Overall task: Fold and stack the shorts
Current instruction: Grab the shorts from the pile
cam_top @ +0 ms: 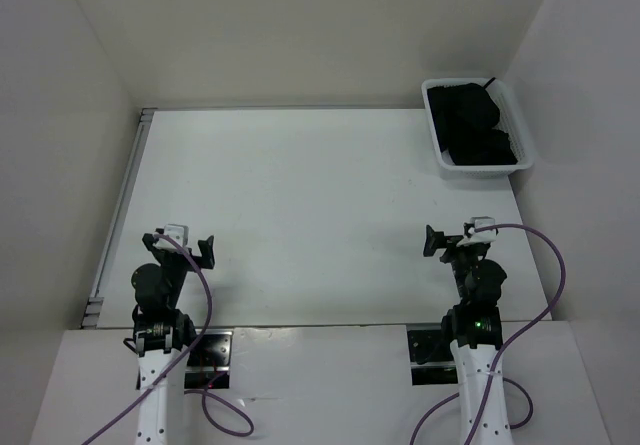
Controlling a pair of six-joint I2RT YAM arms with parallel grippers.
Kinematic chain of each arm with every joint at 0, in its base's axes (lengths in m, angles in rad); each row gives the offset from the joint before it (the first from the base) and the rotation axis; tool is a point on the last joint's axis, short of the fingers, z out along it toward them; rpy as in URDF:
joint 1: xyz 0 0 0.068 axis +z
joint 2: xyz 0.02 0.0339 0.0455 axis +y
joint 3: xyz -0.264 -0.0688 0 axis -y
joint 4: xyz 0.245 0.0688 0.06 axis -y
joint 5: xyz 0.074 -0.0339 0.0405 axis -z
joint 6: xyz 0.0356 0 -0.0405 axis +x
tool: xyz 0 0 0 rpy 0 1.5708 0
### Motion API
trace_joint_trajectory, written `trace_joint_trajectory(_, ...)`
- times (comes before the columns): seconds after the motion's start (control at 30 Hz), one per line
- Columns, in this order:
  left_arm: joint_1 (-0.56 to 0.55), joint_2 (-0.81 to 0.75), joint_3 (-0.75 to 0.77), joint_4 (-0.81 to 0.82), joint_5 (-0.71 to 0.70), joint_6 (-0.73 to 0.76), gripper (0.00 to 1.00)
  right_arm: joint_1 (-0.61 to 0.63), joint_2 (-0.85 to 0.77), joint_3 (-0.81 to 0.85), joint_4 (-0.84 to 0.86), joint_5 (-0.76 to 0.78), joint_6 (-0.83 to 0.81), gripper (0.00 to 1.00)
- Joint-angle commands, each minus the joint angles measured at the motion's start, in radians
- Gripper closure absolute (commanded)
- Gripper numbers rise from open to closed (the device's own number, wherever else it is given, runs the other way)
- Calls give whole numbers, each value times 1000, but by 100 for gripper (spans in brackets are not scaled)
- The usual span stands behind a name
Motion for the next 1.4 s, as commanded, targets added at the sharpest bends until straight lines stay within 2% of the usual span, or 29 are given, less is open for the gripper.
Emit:
trace_joint_trajectory(0.0, -4, -17, -25, 30, -5, 4, 0, -7, -18, -35, 42, 9, 7, 2)
trace_joint_trajectory(0.13, -4, -17, -25, 30, -5, 4, 0, -7, -18, -35, 42, -6, -5, 2)
trace_joint_trajectory(0.23, -4, -17, -25, 30, 9, 4, 0, -7, -18, -12, 28, -194, -123, 2)
trace_joint_trajectory(0.27, -4, -17, -25, 30, 9, 4, 0, -7, -18, -12, -16, -464, -412, 2)
trace_joint_trajectory(0.33, -4, -17, -25, 30, 9, 4, 0, -7, -18, 8, -97, -698, -705, 0)
trace_joint_trajectory(0.37, -4, -17, -12, 30, 38, 4, 0, -7, -18, 31, -247, -809, -1300, 2)
trace_joint_trajectory(0.4, -4, -17, 1, 13, 103, 4, 0, 5, -18, 33, -265, -778, -1338, 1)
trace_joint_trajectory(0.43, -4, -17, 14, -80, 384, 4, 0, 5, -18, 22, -251, -740, -1521, 1)
trace_joint_trajectory(0.47, -4, -17, 24, -149, 518, 4, 0, 5, -18, 22, -241, -700, -1597, 1)
trace_joint_trajectory(0.5, -4, -17, 69, -418, 644, 4, 0, 5, -18, 22, -241, -700, -1660, 1)
trace_joint_trajectory(0.53, -4, -17, 79, -401, 802, 4, 0, 5, -18, 22, -241, -700, -1721, 1)
trace_joint_trajectory(0.57, -16, -17, 70, -401, 860, 4, 0, 5, -18, 22, -241, -700, -1833, 1)
trace_joint_trajectory(0.6, -17, -17, 53, -330, 882, 4, 0, 5, -18, 22, -228, -700, -1884, 1)
trace_joint_trajectory(0.63, -17, -17, 23, -276, 895, 4, 0, 5, -18, 7, -143, -700, -1916, 1)
trace_joint_trajectory(0.7, -17, -17, -21, -47, 887, 4, 0, 5, -18, -19, -5, -684, -1897, 1)
trace_joint_trajectory(0.73, -26, -17, -21, 0, 886, 4, 0, 16, -18, -20, 97, -672, -1881, 1)
trace_joint_trajectory(0.87, -58, 16, 4, 282, 886, 4, 0, 16, 2, 89, 210, -580, -1761, 1)
trace_joint_trajectory(0.9, -69, 48, 46, 330, 877, 4, 0, 16, 72, 132, 210, -566, -1698, 1)
trace_joint_trajectory(0.97, -107, 220, 119, 318, 827, 4, 0, 16, 212, 310, 166, -545, -1655, 1)
trace_joint_trajectory(1.0, -122, 394, 209, 318, 799, 4, 0, 16, 399, 369, 166, -502, -1563, 1)
trace_joint_trajectory(1.03, -139, 494, 264, 300, 769, 4, 0, 26, 500, 492, 166, -459, -1498, 1)
trace_joint_trajectory(1.07, -159, 592, 327, 256, 677, 4, 0, 40, 602, 558, 195, -400, -1420, 1)
trace_joint_trajectory(1.1, -218, 695, 400, 214, 614, 4, 0, 63, 818, 627, 210, -318, -1324, 1)
trace_joint_trajectory(1.13, -258, 886, 482, 159, 539, 4, 0, 120, 932, 793, 226, -87, -1088, 1)
trace_joint_trajectory(1.17, -301, 977, 657, 69, 379, 4, 0, 138, 1052, 897, 197, 34, -971, 1)
trace_joint_trajectory(1.2, -375, 1150, 741, 32, 304, 4, 0, 139, 1171, 1009, 142, 117, -859, 1)
trace_joint_trajectory(1.23, -398, 1226, 822, -2, 240, 4, 0, 82, 1359, 1204, 79, 118, -685, 1)
trace_joint_trajectory(1.3, -429, 1370, 1038, -54, 100, 4, 0, 34, 1482, 1321, 4, 103, -538, 1)
trace_joint_trajectory(1.37, -438, 1548, 1184, -135, 84, 4, 0, 14, 1646, 1465, -38, 116, -405, 1)
